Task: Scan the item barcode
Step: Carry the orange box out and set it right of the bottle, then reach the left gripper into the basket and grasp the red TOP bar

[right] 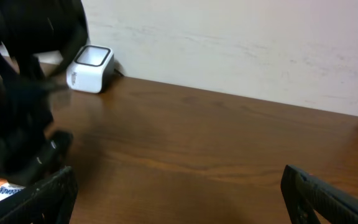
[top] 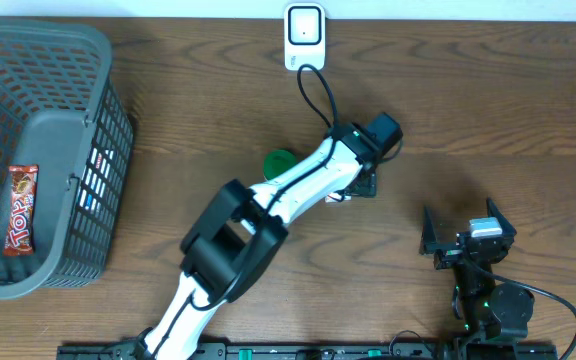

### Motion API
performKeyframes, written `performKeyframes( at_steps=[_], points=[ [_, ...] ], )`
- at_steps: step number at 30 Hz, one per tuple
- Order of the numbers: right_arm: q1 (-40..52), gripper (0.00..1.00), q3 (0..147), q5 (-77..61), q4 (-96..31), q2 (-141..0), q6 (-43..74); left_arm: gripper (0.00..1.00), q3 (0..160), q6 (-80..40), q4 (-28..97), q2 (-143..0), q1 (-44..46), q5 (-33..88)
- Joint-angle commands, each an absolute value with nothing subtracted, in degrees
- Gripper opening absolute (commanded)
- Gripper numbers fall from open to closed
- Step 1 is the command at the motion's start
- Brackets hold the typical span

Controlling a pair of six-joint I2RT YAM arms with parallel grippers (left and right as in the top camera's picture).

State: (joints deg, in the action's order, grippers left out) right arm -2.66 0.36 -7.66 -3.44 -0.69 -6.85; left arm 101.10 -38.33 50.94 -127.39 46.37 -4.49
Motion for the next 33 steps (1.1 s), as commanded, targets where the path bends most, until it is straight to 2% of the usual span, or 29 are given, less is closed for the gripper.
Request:
performKeyframes(
  at_steps=[1,7,9,13,16,20,24,26,33],
  points=[
    [-2.2,0.99,0.3,-7.4,-3.7,-0.4,-6.2,0.94,106.6,-29.5,53.1,-114.0,43.4,-5.4],
    [-2.2,0.99,0.3,-7.4,-3.7,-0.4,-6.2,0.94,113.0,-20.6,54.1,-92.9,35.9,-8.6],
    [-2.2,0.99,0.3,-7.4,-3.7,-0.4,-6.2,0.94,113.6,-20.6,54.4,-83.4,27.4,-14.2],
    [-2.2,0.99,0.3,-7.4,-3.7,-0.4,-6.2,0.94,113.6,-23.0,61.0,-75.7,8.4,-14.7],
    [-2.2,0.99,0.3,-7.4,-3.7,-0.4,-6.2,0.94,113.3,-28.0,68.1,-74.4,-6.9,-14.6],
    [-2.2,0.99,0.3,-7.4,-3.7,-0.4,-6.2,0.94,110.3,-30.2,73.5,-76.2,-21.4,-12.0],
    [-2.2,0.99,0.3,-7.4,-3.7,-0.4,-6.2,0.94,104.0,-32.3,74.1,-79.4,-27.7,-8.9],
    [-2.2,0.99,0.3,-7.4,-3.7,-0.4,-6.2,0.90,100.7,-32.2,74.0,-81.4,-28.8,-9.6],
    [-2.2,0.99,0.3,-7.4,-3.7,-0.4,-6.2,0.90,84.8,-32.1,66.3,-87.8,-29.0,-20.8]
  ],
)
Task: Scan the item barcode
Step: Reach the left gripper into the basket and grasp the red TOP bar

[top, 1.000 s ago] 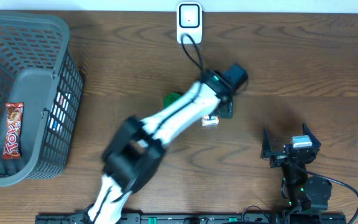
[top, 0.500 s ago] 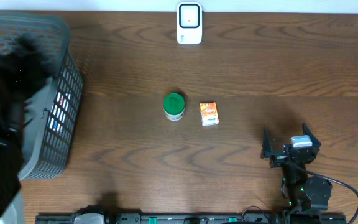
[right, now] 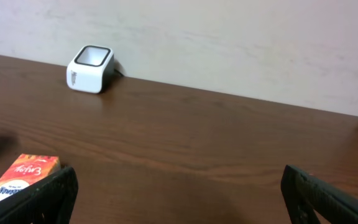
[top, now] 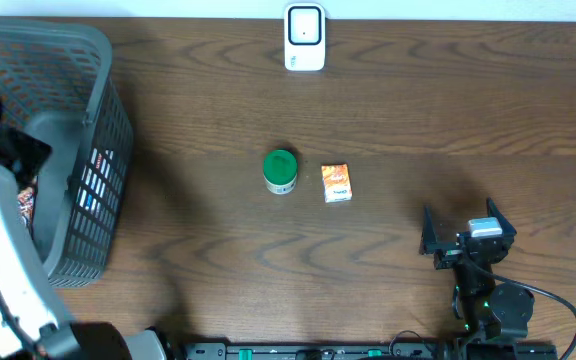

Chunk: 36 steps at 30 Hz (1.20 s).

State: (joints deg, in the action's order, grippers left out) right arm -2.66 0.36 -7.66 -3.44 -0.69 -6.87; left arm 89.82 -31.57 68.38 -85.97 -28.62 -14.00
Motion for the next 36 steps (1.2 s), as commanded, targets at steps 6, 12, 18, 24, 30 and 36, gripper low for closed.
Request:
performKeyframes(
  at_steps=[6,12,18,24,30,36],
  points=[
    [-2.2,0.99,0.3,-7.4,-3.7,-0.4,-6.2,0.90,77.7,-27.2,58.5,-90.5,-29.0,-30.8],
    [-2.2,0.99,0.3,-7.4,-3.7,-0.4,-6.2,0.90,71.9,-22.9,49.9,-91.8,-29.0,-33.9],
    [-2.2,0.99,0.3,-7.4,-3.7,-0.4,-6.2,0.91,66.9,-19.5,41.0,-93.8,-29.1,-33.9],
    [-2.2,0.99,0.3,-7.4,-3.7,-0.4,-6.2,0.91,65.8,-17.6,36.2,-98.7,-30.3,-33.3],
    [-2.2,0.99,0.3,-7.4,-3.7,-0.4,-6.2,0.91,65.8,-17.6,33.7,-104.1,-33.9,-26.7],
    [-2.2,0.99,0.3,-7.4,-3.7,-0.4,-6.2,0.91,65.8,-17.6,33.1,-108.9,-35.5,-25.9]
  ],
)
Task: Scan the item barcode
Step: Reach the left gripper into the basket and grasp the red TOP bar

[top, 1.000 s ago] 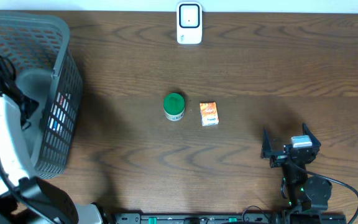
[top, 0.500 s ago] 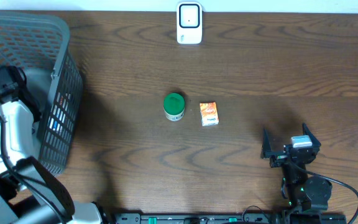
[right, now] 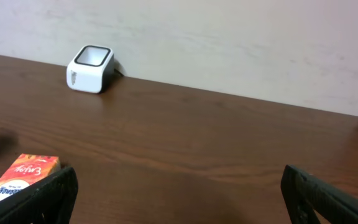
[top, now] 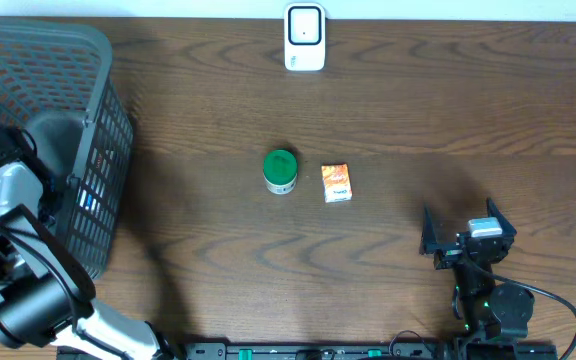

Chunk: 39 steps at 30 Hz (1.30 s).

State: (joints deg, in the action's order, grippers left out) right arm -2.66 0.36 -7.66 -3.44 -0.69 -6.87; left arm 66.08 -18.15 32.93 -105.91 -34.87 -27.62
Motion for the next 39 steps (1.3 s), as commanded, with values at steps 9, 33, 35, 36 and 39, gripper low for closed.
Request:
performKeyframes(
  at_steps=[9,33,35,36,39],
  points=[
    [-2.2,0.99,0.3,-7.4,-3.7,-0.4,-6.2,0.40,65.8,-18.0,33.1,-115.0,-35.5,-25.9],
    [-2.2,0.99,0.3,-7.4,-3.7,-0.4,-6.2,0.81,68.8,-18.9,32.4,-101.5,-32.5,-25.9],
    [-2.2,0.99,0.3,-7.4,-3.7,-0.4,-6.2,0.88,68.8,-17.7,32.0,-101.1,-32.5,-26.0],
    [-2.2,0.99,0.3,-7.4,-3.7,-0.4,-6.2,0.89,68.8,-16.8,31.7,-101.2,-32.5,-26.0],
    [-2.2,0.99,0.3,-7.4,-3.7,-0.4,-6.2,0.89,68.7,-13.5,30.5,-102.1,-32.5,-25.9]
  ],
)
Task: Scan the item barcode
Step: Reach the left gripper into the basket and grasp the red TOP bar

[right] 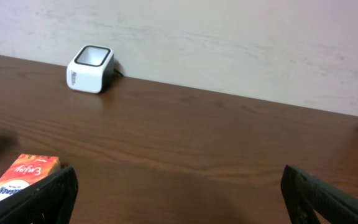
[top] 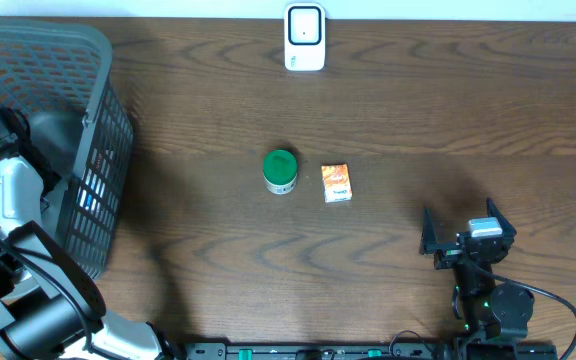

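The white barcode scanner (top: 304, 36) stands at the table's far edge, also seen as a scanner (right: 90, 60) in the right wrist view. A small orange box (top: 337, 183) lies mid-table beside a green-capped item (top: 280, 171); the orange box (right: 19, 177) shows at the lower left of the wrist view. My left arm (top: 12, 192) reaches down into the grey basket (top: 98, 150); its gripper is hidden inside the basket, and so is whatever lies there. My right gripper (top: 459, 216) rests open at the near right, its open jaws (right: 179, 186) empty.
The grey mesh basket fills the left end of the table. The scanner's cable runs off the far edge. A pale wall (right: 229, 37) stands behind the table.
My left arm has shifted a little inside the basket, its wrist now closer to the left edge. The box, the green-capped item and the right gripper have not moved.
At first my left arm stretched over the orange box mid-table, and a candy bar lay in the basket. Then the arm was at the far left over the basket, the box left on the table. Since then it has stayed down inside the basket.
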### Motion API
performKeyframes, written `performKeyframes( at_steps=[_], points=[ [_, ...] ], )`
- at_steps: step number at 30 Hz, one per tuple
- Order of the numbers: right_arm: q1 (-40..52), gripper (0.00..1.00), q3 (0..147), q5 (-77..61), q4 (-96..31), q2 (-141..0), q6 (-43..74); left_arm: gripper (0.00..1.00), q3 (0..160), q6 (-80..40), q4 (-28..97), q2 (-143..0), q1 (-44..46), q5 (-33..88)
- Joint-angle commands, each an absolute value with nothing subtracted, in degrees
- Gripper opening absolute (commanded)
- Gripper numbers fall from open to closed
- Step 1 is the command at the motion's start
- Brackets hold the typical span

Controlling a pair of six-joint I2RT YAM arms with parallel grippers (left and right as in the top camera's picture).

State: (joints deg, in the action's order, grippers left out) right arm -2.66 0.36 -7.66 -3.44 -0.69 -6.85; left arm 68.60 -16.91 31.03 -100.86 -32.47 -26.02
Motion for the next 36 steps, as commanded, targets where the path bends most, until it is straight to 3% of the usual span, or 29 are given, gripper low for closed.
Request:
performKeyframes(
  at_steps=[1,8,25,27,32,34,36],
  points=[
    [-2.2,0.99,0.3,-7.4,-3.7,-0.4,-6.2,0.89,68.7,-11.9,29.9,-102.5,-32.5,-25.9],
    [-2.2,0.99,0.3,-7.4,-3.7,-0.4,-6.2,0.89,68.7,1.9,24.9,-104.3,-32.8,-26.2],
    [-2.2,0.99,0.3,-7.4,-3.7,-0.4,-6.2,0.89,68.5,2.3,24.3,-112.6,-36.4,-19.1],
    [-2.2,0.99,0.3,-7.4,-3.7,-0.4,-6.2,0.76,68.5,2.3,24.4,-113.3,-36.4,-18.4],
    [-2.2,0.99,0.3,-7.4,-3.7,-0.4,-6.2,0.22,68.5,2.3,24.8,-114.9,-36.4,-14.9],
    [-2.2,0.99,0.3,-7.4,-3.7,-0.4,-6.2,0.19,68.5,2.3,25.0,-115.3,-36.4,-13.8],
    [-2.2,0.99,0.3,-7.4,-3.7,-0.4,-6.2,0.08,68.5,1.6,24.9,-115.4,-36.4,-13.9]
  ],
)
